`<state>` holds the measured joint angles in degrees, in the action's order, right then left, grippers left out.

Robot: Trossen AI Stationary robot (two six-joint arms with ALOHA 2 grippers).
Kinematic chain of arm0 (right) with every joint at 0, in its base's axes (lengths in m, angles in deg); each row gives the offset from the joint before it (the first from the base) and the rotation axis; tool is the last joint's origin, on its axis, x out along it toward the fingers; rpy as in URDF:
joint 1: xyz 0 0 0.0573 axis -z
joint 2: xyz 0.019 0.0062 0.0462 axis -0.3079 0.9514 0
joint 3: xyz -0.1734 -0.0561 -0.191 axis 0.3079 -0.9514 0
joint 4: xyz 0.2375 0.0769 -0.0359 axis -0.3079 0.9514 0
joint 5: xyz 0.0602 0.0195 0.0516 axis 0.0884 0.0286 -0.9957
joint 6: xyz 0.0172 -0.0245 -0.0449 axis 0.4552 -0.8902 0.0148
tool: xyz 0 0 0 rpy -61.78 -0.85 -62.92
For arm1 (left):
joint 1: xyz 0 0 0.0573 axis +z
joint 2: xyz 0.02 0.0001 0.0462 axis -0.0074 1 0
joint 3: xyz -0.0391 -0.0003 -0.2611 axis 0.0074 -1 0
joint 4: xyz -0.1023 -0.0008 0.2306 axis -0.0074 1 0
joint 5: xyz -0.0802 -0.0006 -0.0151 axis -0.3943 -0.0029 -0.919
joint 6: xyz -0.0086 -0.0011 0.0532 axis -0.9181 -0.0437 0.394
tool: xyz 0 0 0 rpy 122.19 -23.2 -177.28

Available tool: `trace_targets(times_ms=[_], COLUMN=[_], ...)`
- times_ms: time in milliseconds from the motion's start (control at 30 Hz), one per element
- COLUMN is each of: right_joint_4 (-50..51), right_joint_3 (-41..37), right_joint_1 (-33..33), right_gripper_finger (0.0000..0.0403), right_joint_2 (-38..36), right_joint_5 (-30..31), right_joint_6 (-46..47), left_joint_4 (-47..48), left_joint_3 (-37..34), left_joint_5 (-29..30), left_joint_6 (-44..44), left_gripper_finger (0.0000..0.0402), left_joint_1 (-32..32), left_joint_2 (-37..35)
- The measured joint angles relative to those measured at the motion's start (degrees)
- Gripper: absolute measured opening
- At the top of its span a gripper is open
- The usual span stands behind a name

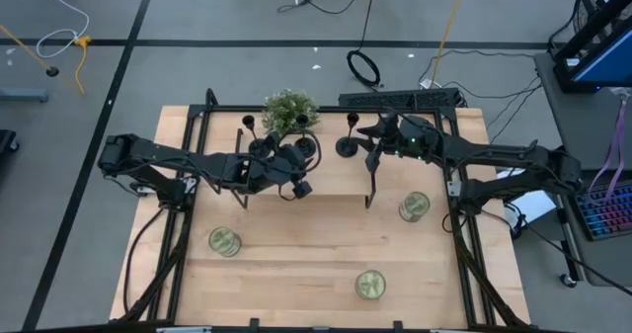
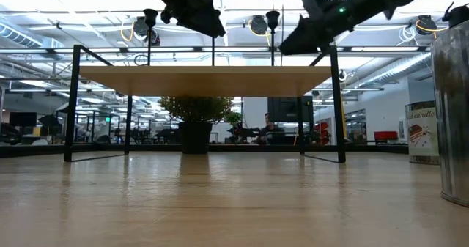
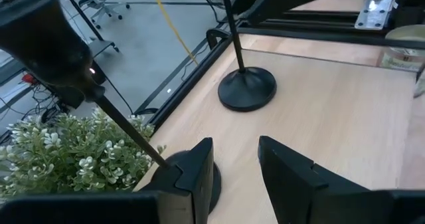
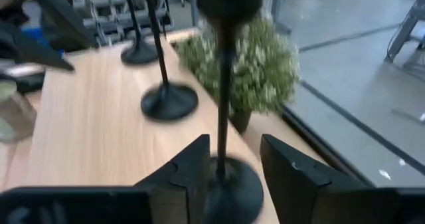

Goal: Pick & Place candle stick holders
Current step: Put the middle silver scented candle on the shelf

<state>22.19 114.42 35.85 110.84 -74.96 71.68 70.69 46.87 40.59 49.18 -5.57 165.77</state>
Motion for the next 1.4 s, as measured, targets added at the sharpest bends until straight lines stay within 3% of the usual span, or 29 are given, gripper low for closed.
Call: trace_targets(times_ms=[233,400,700,867,1000,1233,1400], right_joint_4=[12.61,17.56,15.75,12.70,10.03,9.59,9.57], right_joint_3=[0.00,-0.02,-4.07,-6.16,-7.36,-8.81,-8.81], right_joint_1=[-0.41,-2.97,-8.88,-10.51,-10.97,-10.91,-10.91], right_gripper_finger=[0.0133,0.0127,0.0123,0.0120,0.0119,0.0119,0.0118], right_joint_2=[-5.03,-7.42,-10.00,-11.11,-11.88,-13.25,-13.25], right_joint_5=[0.02,0.02,0.02,0.04,0.04,0.04,0.04], right_joint_6=[0.87,1.80,1.72,0.98,0.23,-2.04,-3.28], left_joint_4=[1.20,5.18,20.83,29.53,35.35,46.74,52.35], left_joint_3=[-0.02,-0.02,-0.04,-0.04,-0.04,-0.64,-0.70], left_joint_5=[-5.57,-16.82,-27.80,-38.32,-42.96,-41.36,-41.85], left_joint_6=[0.01,-1.22,-16.87,-32.41,-51.34,-78.48,-89.86], left_gripper_finger=[0.0129,0.0129,0.0129,0.0129,0.0129,0.0129,0.0129], left_joint_1=[-2.71,-4.97,-11.01,-15.82,-20.15,-27.79,-32.12], left_joint_2=[0.00,0.00,0.00,0.00,0.00,0.00,0.00])
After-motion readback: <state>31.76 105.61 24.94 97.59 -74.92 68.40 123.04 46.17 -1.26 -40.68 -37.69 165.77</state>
